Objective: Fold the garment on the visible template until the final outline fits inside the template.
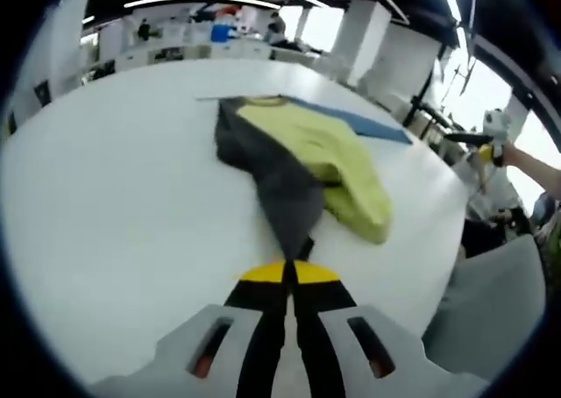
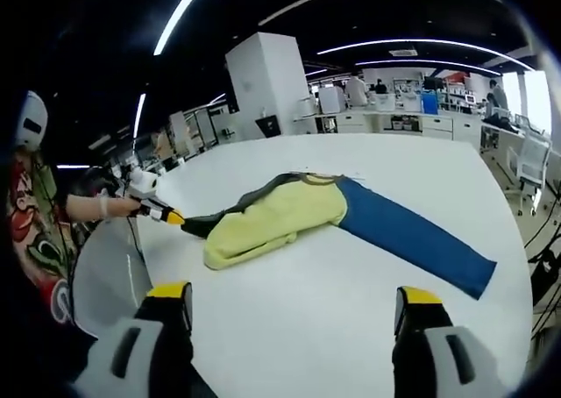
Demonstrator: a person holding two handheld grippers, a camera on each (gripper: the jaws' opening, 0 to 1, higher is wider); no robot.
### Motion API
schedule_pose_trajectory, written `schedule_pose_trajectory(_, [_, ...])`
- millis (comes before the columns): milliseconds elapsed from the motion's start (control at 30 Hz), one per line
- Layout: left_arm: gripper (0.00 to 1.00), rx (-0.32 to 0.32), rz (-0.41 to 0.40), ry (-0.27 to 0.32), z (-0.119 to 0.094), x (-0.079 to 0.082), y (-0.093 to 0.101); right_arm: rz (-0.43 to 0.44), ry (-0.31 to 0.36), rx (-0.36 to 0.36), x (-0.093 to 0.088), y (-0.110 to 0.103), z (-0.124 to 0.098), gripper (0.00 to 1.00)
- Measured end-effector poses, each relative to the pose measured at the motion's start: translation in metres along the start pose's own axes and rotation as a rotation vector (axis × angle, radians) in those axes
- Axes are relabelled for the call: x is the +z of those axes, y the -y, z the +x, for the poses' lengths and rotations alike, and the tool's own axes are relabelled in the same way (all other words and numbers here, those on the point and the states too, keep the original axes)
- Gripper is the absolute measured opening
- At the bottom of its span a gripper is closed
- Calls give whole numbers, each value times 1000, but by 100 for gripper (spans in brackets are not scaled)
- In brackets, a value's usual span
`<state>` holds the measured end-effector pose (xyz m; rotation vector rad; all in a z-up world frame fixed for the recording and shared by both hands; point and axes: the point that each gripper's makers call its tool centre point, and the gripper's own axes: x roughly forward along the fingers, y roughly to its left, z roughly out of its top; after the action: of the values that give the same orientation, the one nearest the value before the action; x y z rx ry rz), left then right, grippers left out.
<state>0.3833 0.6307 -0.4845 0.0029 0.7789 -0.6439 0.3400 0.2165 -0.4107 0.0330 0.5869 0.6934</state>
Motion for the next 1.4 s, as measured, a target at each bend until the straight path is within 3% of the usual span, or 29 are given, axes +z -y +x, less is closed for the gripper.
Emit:
schedule_pose_trajectory(200, [0,43,58,-10,-23,15,-44,-4,5,-3,-3,-26,-8,96])
schedule_pose_trajectory(367, [0,53,79,-8,-34,25,-60,11,-1,-23,-8,-47,-13,96])
schedule_pose_trajectory(533, [0,45,73,-3,-41,32,-92,18,-10,-48,-11,-68,-17,96])
schedule_pose_trajectory(633, [0,34,73,17,-48,37,-98,17,-20,-64,-10,-80,-18,96])
schedule_pose_trajectory(767, [0,25,59,50,-59,37,-117,7,-32,-75,-6,-95,-14,96])
schedule_pose_trajectory(1033, [0,32,41,40,-72,33,-151,-7,-44,-71,1,-118,3,96])
schedule_pose_trajectory(1400, [0,27,50,-14,-66,47,-203,-17,-68,-79,8,-137,15,96])
